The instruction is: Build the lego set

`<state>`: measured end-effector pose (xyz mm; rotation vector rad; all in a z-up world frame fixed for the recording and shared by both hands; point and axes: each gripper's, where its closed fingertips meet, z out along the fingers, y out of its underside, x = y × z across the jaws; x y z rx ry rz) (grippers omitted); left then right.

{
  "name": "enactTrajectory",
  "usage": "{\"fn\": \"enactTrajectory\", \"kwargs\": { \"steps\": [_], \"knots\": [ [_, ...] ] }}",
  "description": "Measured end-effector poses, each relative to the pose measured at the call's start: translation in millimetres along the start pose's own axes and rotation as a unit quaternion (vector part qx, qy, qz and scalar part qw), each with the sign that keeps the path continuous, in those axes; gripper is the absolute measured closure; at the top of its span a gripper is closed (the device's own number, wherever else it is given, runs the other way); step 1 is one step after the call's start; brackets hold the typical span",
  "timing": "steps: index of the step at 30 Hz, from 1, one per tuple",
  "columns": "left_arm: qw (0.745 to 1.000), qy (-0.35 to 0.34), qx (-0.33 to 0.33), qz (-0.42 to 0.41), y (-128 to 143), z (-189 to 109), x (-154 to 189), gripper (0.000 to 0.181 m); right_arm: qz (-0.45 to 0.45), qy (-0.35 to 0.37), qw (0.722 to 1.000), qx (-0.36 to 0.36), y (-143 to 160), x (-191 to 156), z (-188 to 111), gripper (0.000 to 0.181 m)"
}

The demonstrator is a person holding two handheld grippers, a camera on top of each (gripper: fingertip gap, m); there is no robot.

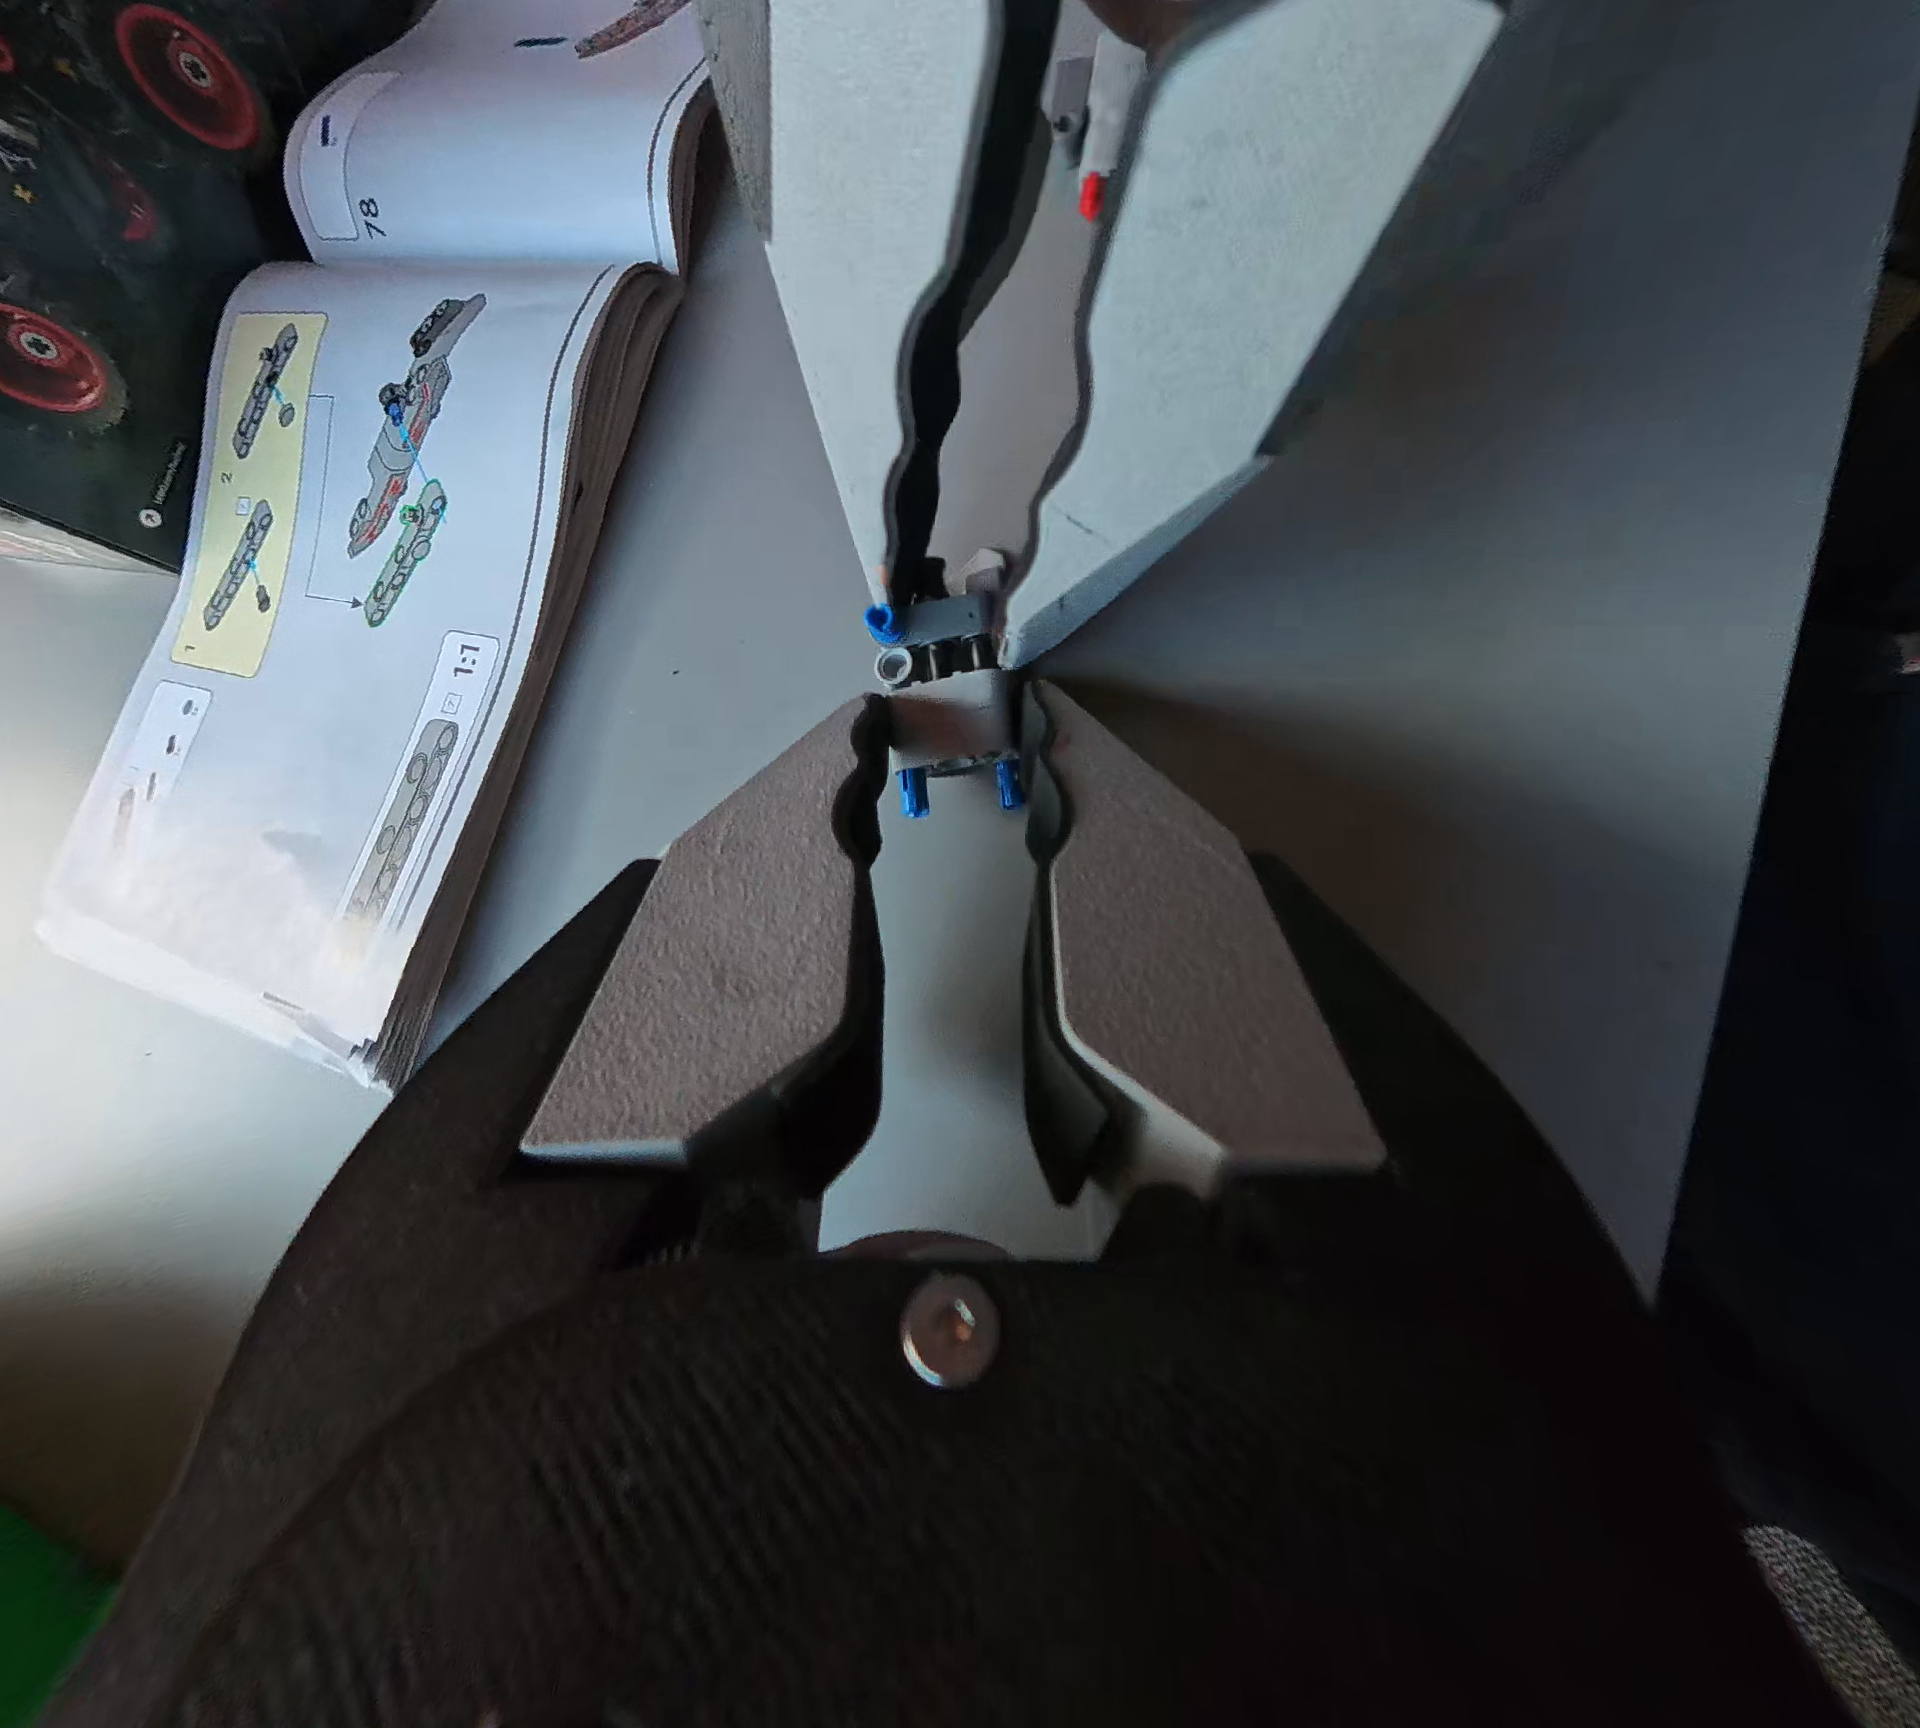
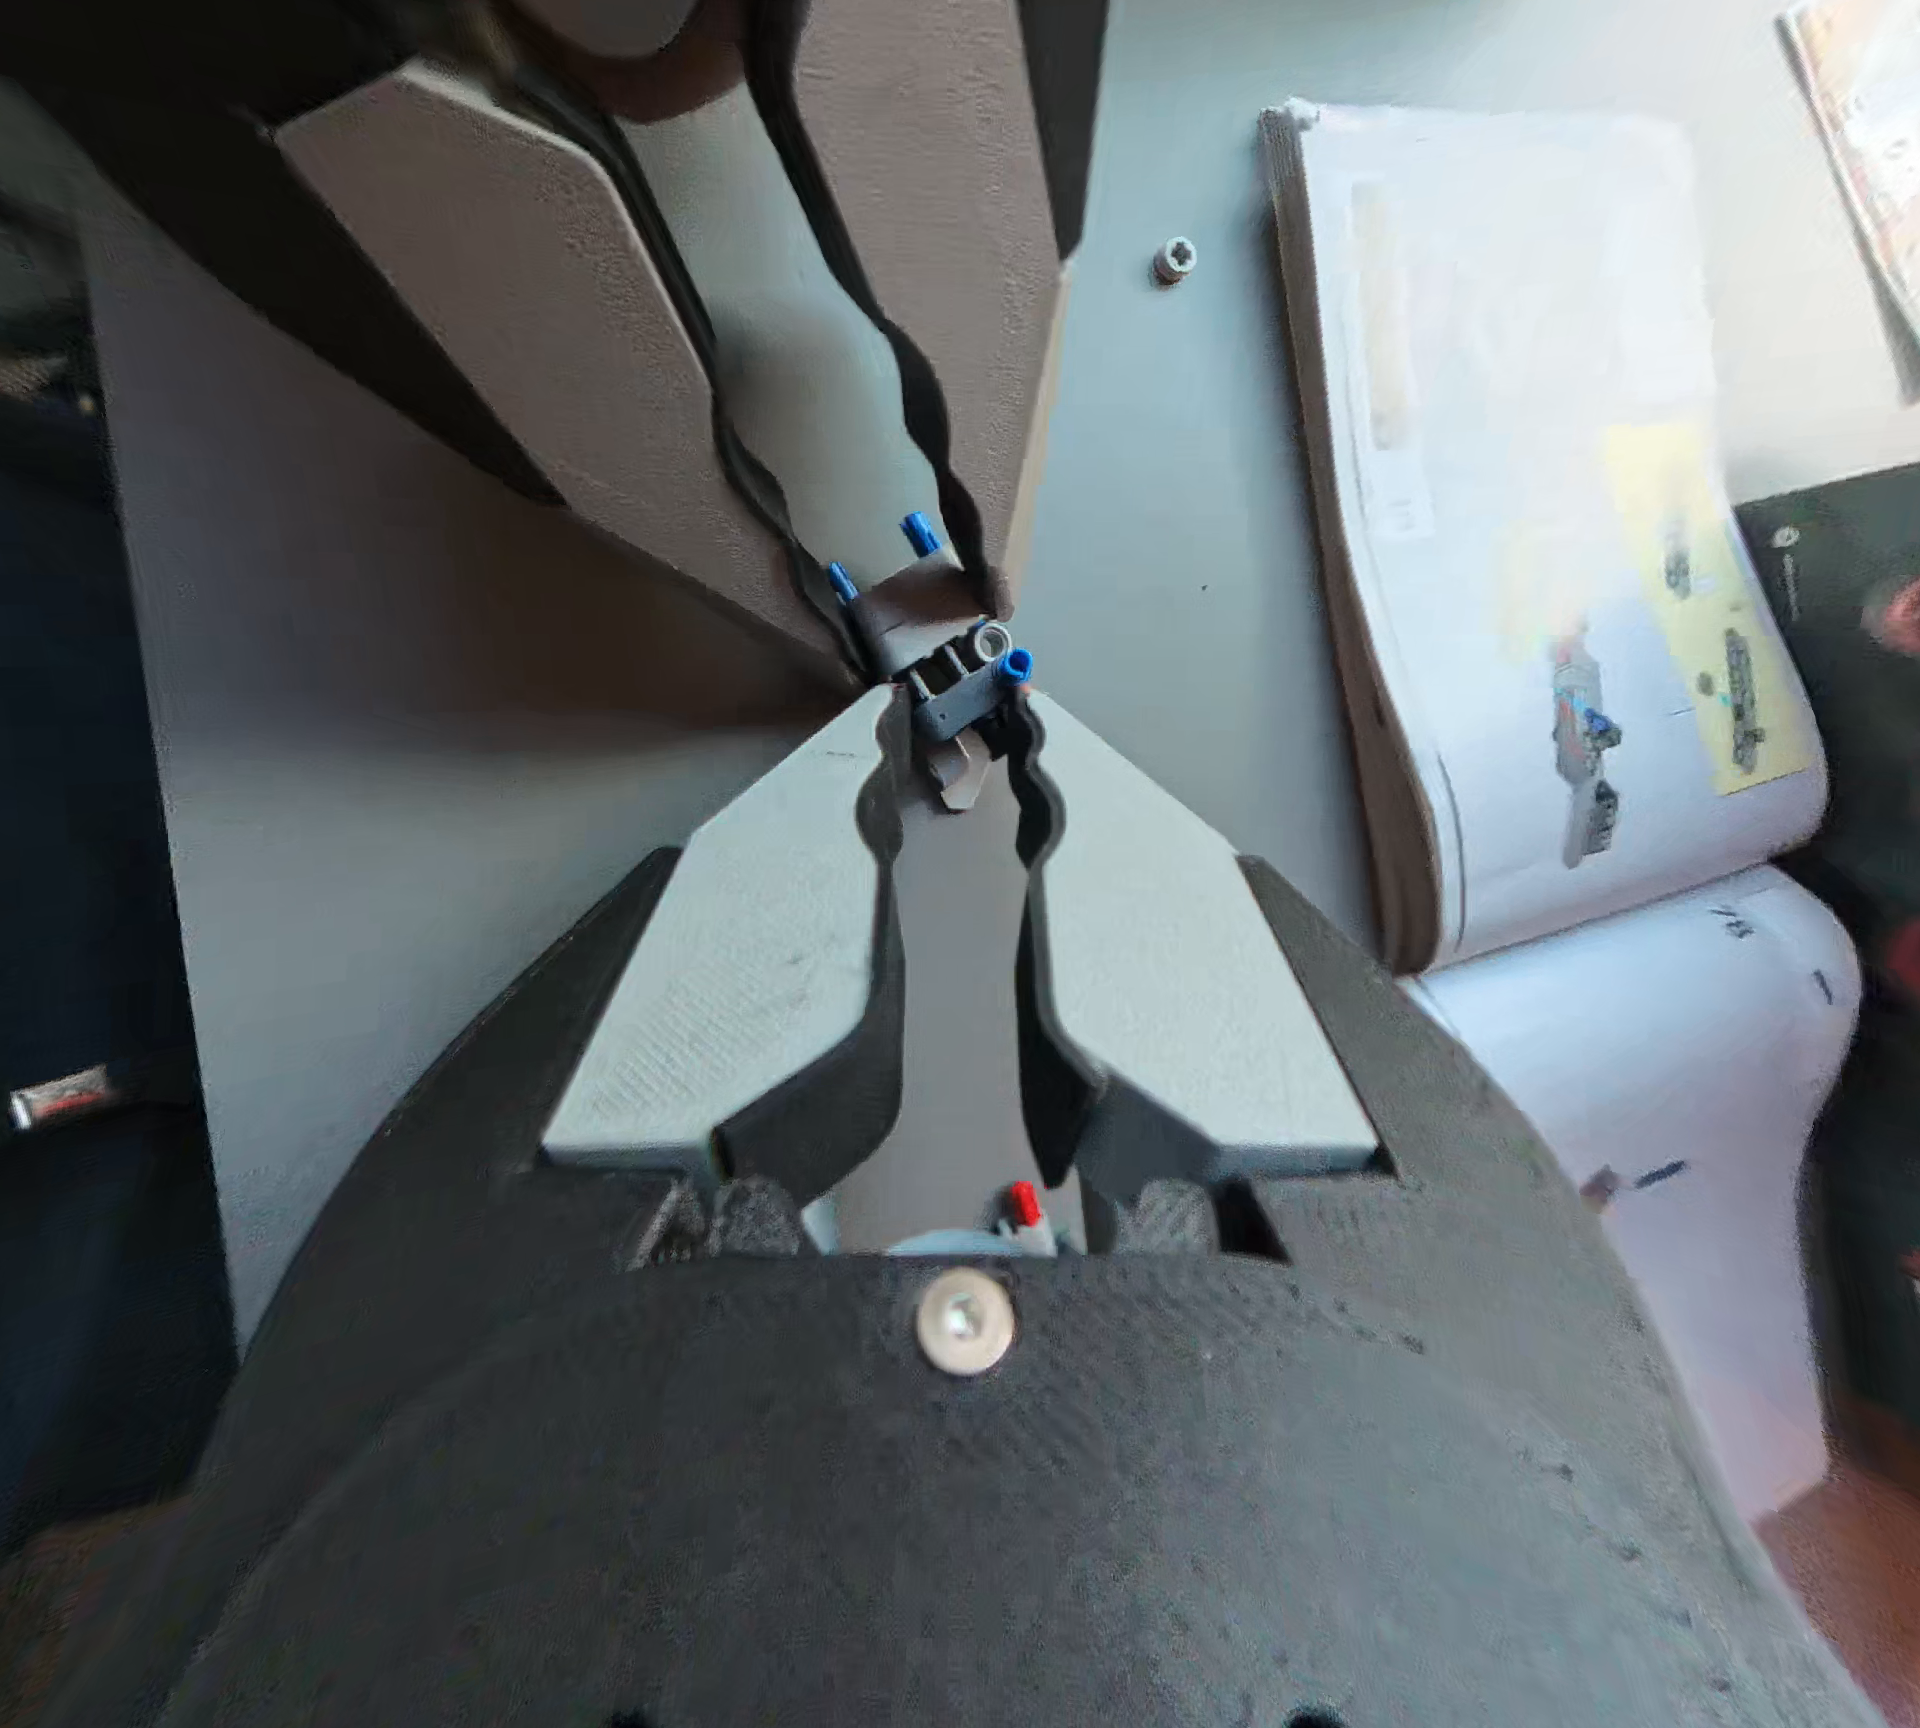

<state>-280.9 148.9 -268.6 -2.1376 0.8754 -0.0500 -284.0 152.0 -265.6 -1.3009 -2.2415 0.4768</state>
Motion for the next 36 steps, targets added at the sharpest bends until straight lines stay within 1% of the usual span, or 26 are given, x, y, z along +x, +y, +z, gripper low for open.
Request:
{"fn": "enactTrajectory", "kwargs": {
  "steps": [2, 5, 7, 9, 11, 14, 17, 20, 21, 23, 25, 26, 29, 33, 35, 36],
  "knots": [
    [1.0, -0.003, 0.001, 0.004, 1, -1, -1, 0.159, -0.001, -0.01, 1.0, -0.003, -1, 0, 1, 0.166],
    [1.0, -0.016, 0.002, 0.017, 2, -2, 0, 0.159, 0.031, -0.054, 0.997, 0.038, -3, -2, 1, 0.166],
    [1.0, -0.019, 0.0, 0.014, 2, -2, -2, 0.16, 0.07, -0.074, 0.994, 0.051, -5, -1, 2, 0.166],
    [1.0, -0.022, -0.001, 0.01, 2, -1, -4, 0.16, 0.076, -0.06, 0.994, 0.06, -6, -1, 3, 0.166],
    [1.0, -0.026, 0.0, 0.016, 2, -1, -3, 0.16, 0.025, -0.017, 0.998, 0.056, -6, -1, 3, 0.167],
    [1.0, -0.022, 0.004, 0.018, 2, -1, -3, 0.16, -0.027, 0.0, 0.999, 0.039, -5, 0, 3, 0.166],
    [1.0, -0.017, 0.012, 0.012, 2, -2, -7, 0.159, -0.024, 0.014, 0.998, 0.059, -7, 3, 3, 0.164],
    [0.999, -0.028, 0.018, 0.043, 2, -3, -6, 0.158, 0.006, -0.026, 0.995, 0.095, -9, -1, -2, 0.155],
    [0.999, -0.014, 0.019, 0.035, 2, -3, -6, 0.159, 0.015, -0.048, 0.993, 0.106, -10, -4, -4, 0.149],
    [1.0, 0.017, 0.02, 0.016, 3, -2, -6, 0.158, 0.025, -0.075, 0.99, 0.12, -10, -8, -8, 0.151],
    [0.999, 0.025, 0.021, 0.019, 3, -2, -8, 0.158, 0.025, -0.072, 0.989, 0.127, -5, -3, -10, 0.155],
    [0.999, 0.024, 0.024, 0.031, 3, -2, -8, 0.158, 0.027, -0.072, 0.989, 0.129, -2, -1, -10, 0.154],
    [0.998, 0.024, 0.028, 0.046, 4, -3, -10, 0.158, 0.047, -0.092, 0.984, 0.142, 8, 3, -13, 0.142],
    [0.997, 0.042, 0.033, 0.054, 6, -4, -10, 0.158, 0.061, -0.112, 0.976, 0.176, 14, 8, -20, 0.151],
    [0.997, 0.053, 0.034, 0.053, 6, -5, -9, 0.158, 0.068, -0.118, 0.972, 0.192, 13, 11, -22, 0.166],
    [0.996, 0.057, 0.034, 0.051, 6, -5, -9, 0.158, 0.069, -0.117, 0.97, 0.2, 11, 13, -23, 0.17]
  ]
}}
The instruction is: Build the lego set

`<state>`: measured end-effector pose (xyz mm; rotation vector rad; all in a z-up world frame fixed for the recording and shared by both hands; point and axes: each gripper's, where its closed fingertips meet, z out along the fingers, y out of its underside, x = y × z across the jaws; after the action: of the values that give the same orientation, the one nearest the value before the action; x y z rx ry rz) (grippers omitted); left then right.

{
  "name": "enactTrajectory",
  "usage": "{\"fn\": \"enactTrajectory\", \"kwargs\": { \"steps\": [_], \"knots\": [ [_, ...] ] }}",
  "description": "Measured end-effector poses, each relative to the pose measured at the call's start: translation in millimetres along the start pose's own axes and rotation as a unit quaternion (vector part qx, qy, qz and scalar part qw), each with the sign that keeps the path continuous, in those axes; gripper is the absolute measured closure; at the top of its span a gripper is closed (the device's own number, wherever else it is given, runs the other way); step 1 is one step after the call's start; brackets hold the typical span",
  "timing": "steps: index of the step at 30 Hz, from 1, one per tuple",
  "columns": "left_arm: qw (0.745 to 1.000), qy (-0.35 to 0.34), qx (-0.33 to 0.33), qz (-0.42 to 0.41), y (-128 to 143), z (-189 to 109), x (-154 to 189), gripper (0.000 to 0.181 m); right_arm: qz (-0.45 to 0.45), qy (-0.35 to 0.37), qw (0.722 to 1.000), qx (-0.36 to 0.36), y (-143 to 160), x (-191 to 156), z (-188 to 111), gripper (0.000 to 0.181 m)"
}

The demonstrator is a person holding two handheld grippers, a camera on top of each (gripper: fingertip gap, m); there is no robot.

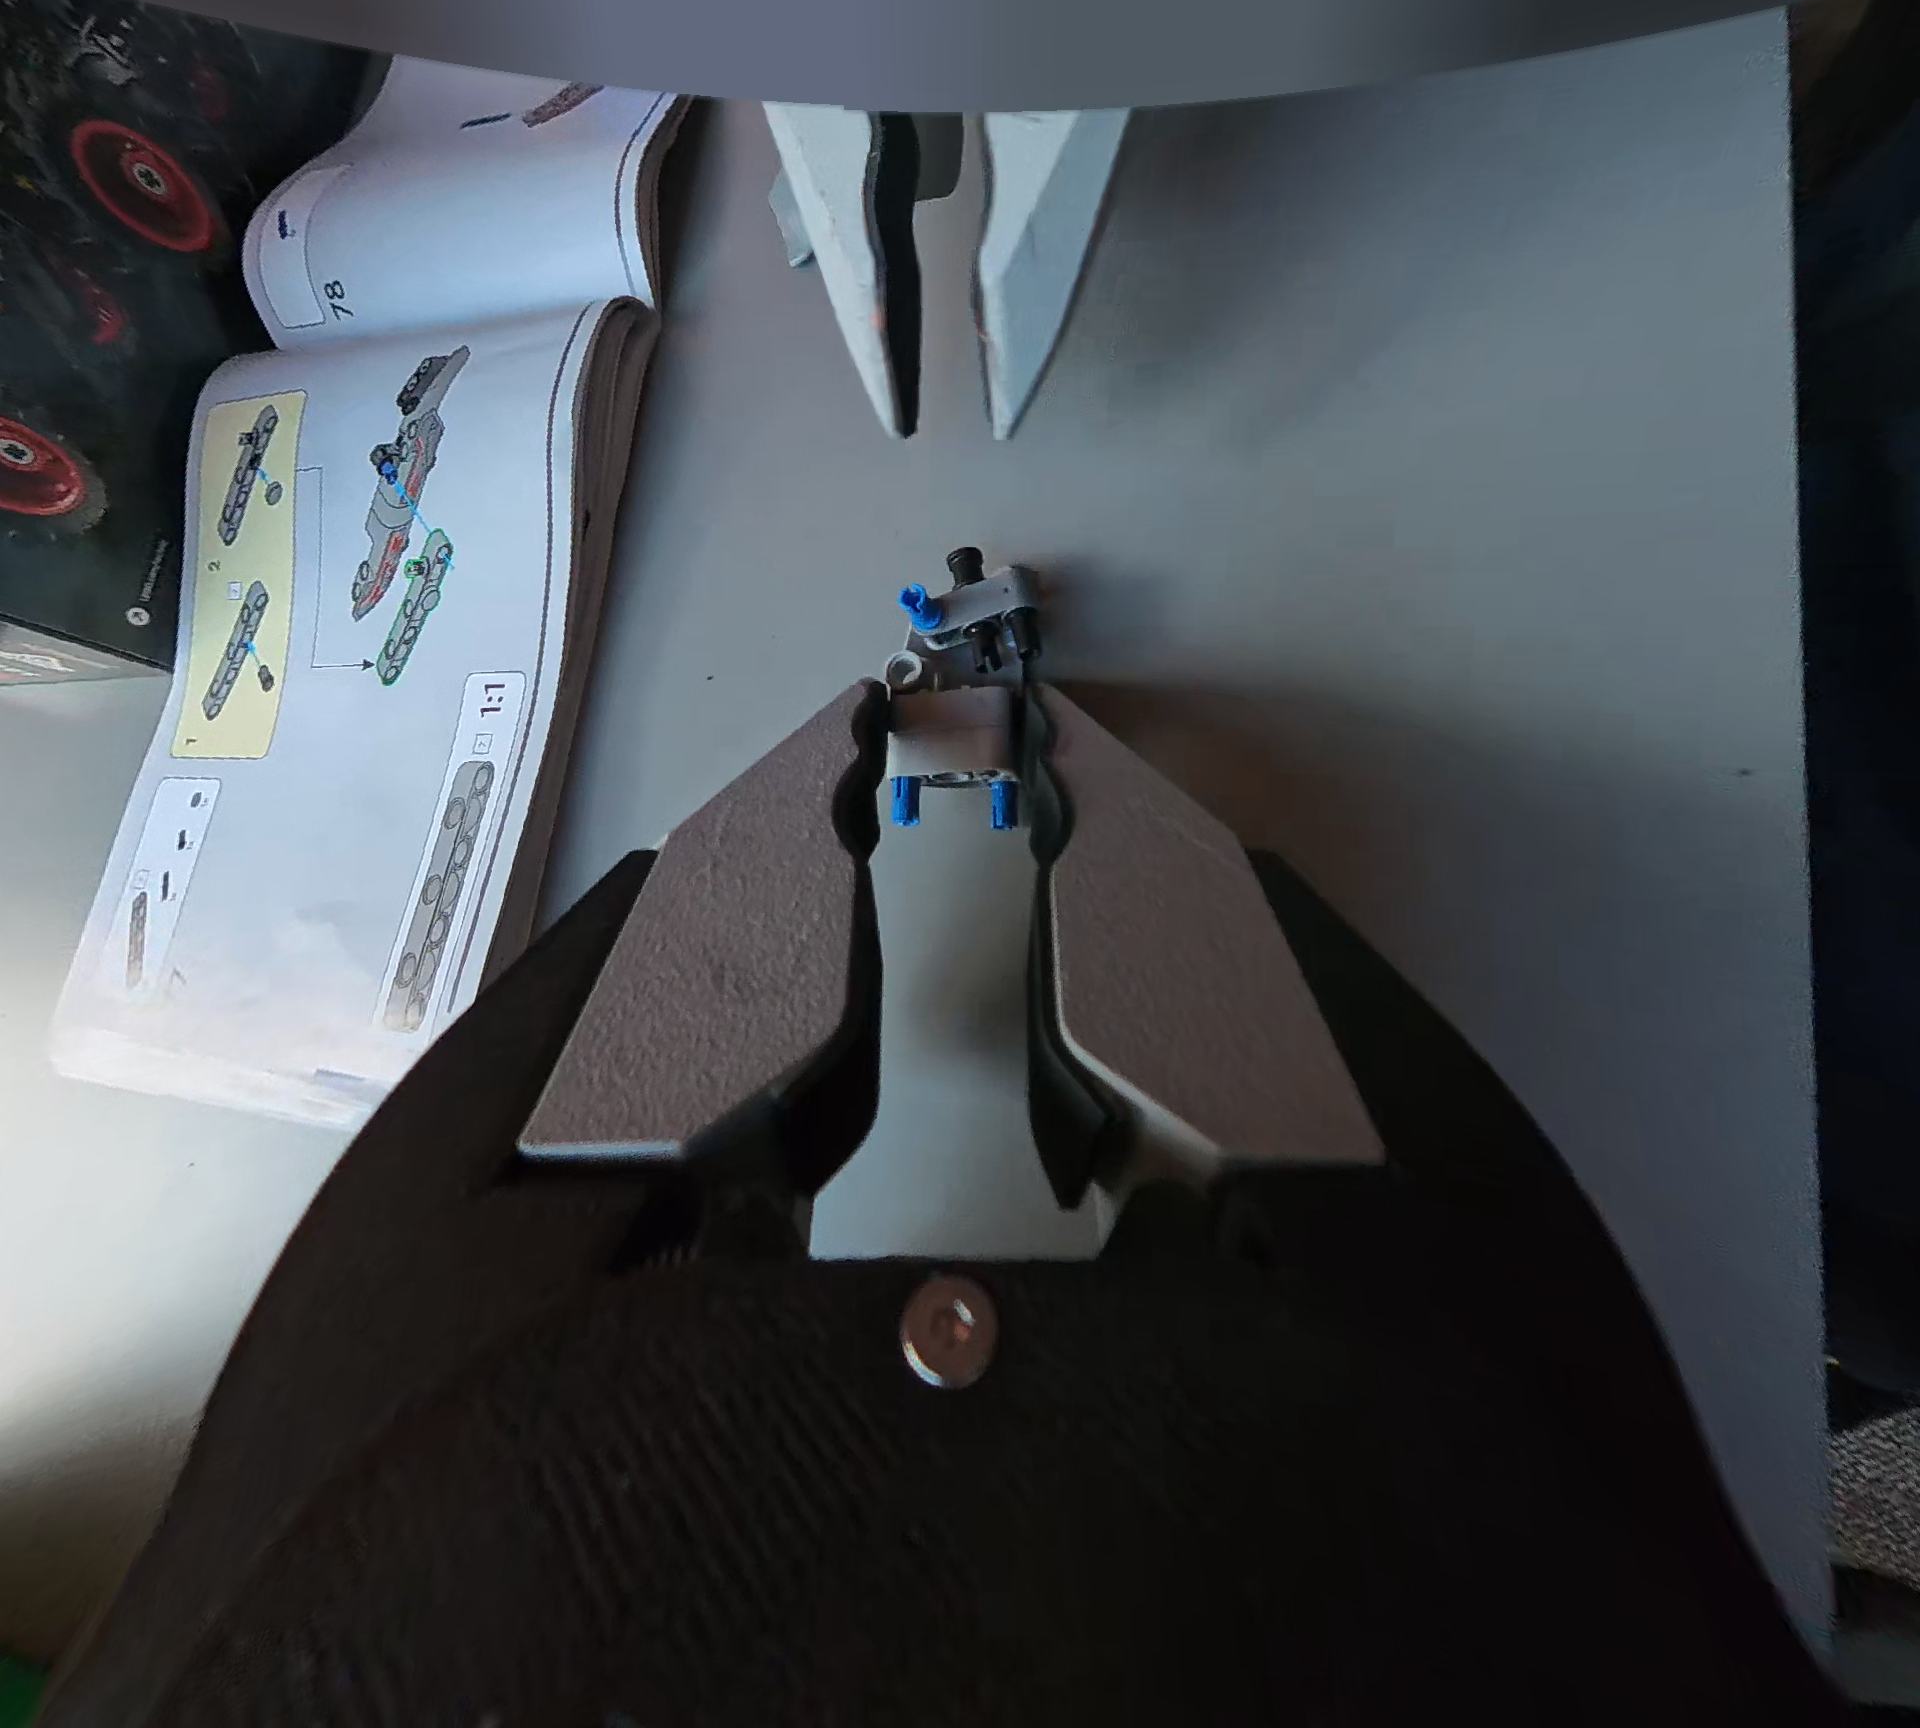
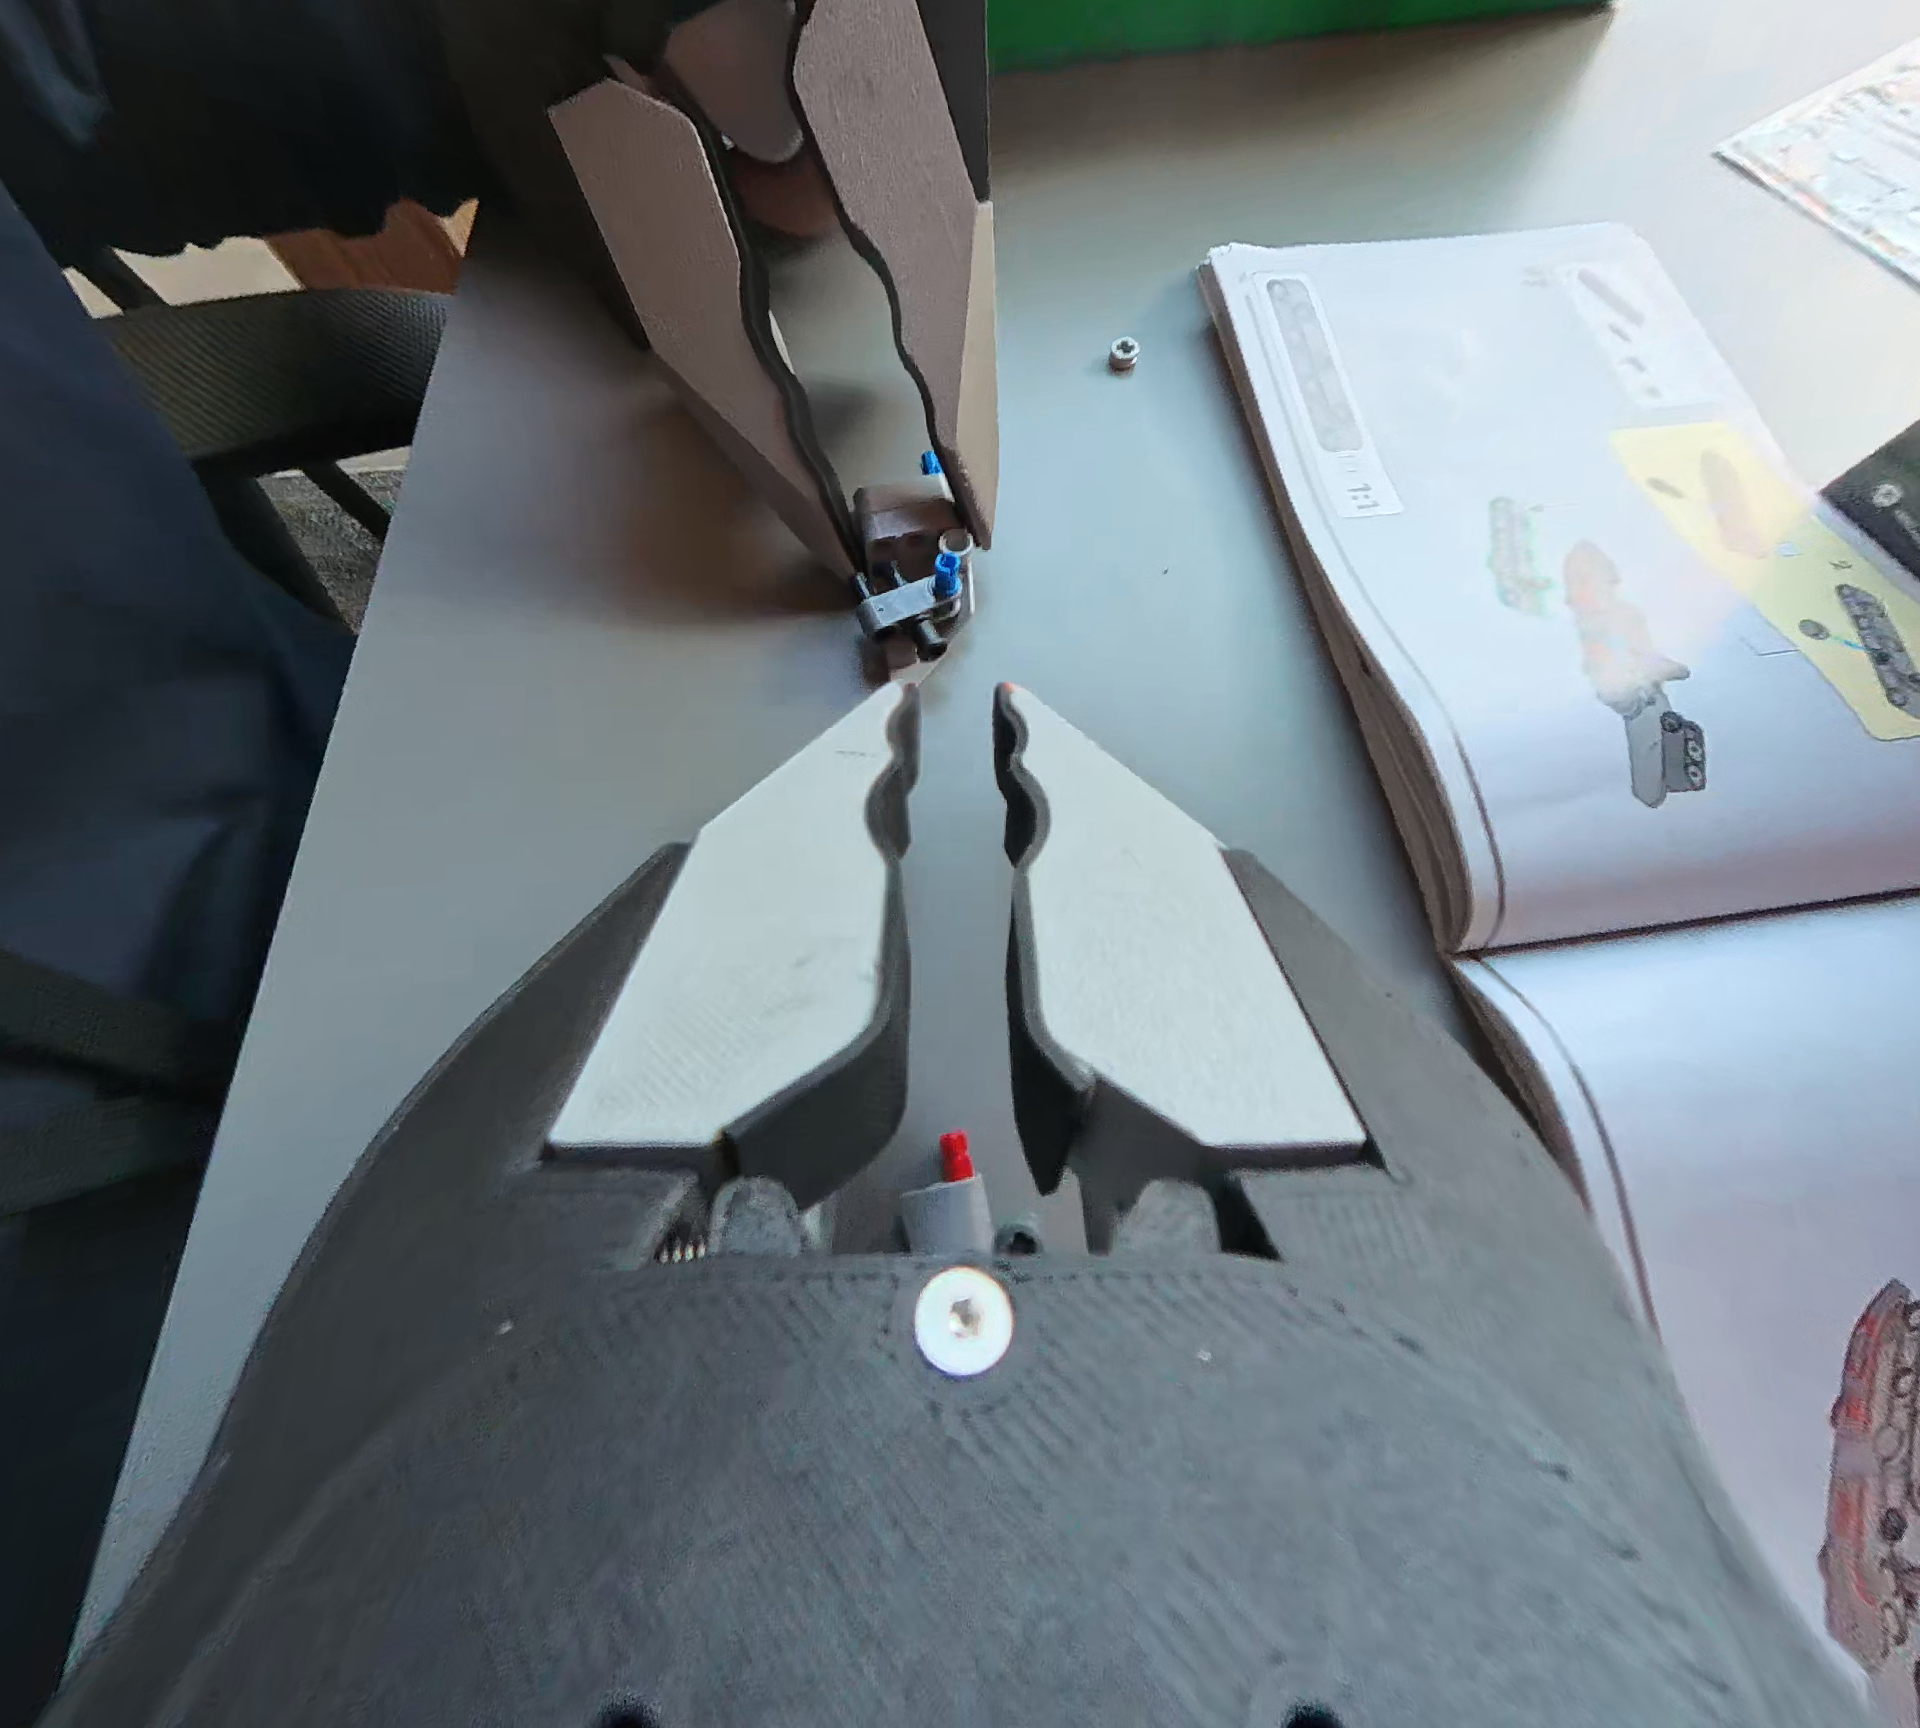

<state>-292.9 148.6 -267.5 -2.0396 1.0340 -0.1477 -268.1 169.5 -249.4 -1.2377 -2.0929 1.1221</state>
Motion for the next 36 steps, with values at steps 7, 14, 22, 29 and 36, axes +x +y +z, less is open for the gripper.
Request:
{"fn": "enactTrajectory", "kwargs": {
  "steps": [7, 14, 22, 29, 36],
  "knots": [
    [1.0, -0.002, 0.0, 0.003, 0, 0, 0, 0.158, -0.033, 0.015, 0.999, -0.019, 1, 2, 9, 0.161],
    [0.999, -0.023, 0.002, 0.027, -1, -1, 0, 0.158, -0.08, 0.038, 0.995, -0.048, 1, 1, 24, 0.164],
    [0.999, -0.035, 0.003, 0.04, -1, -1, 0, 0.159, -0.115, 0.037, 0.991, -0.063, 4, -3, 29, 0.181],
    [0.997, -0.067, 0.008, 0.048, -3, -5, -4, 0.144, -0.087, 0.056, 0.993, -0.049, 1, 0, 23, 0.18],
    [0.996, -0.077, 0.005, 0.052, -2, -7, -1, 0.146, -0.025, 0.035, 0.998, -0.045, 3, -11, 19, 0.138]
  ]
}}
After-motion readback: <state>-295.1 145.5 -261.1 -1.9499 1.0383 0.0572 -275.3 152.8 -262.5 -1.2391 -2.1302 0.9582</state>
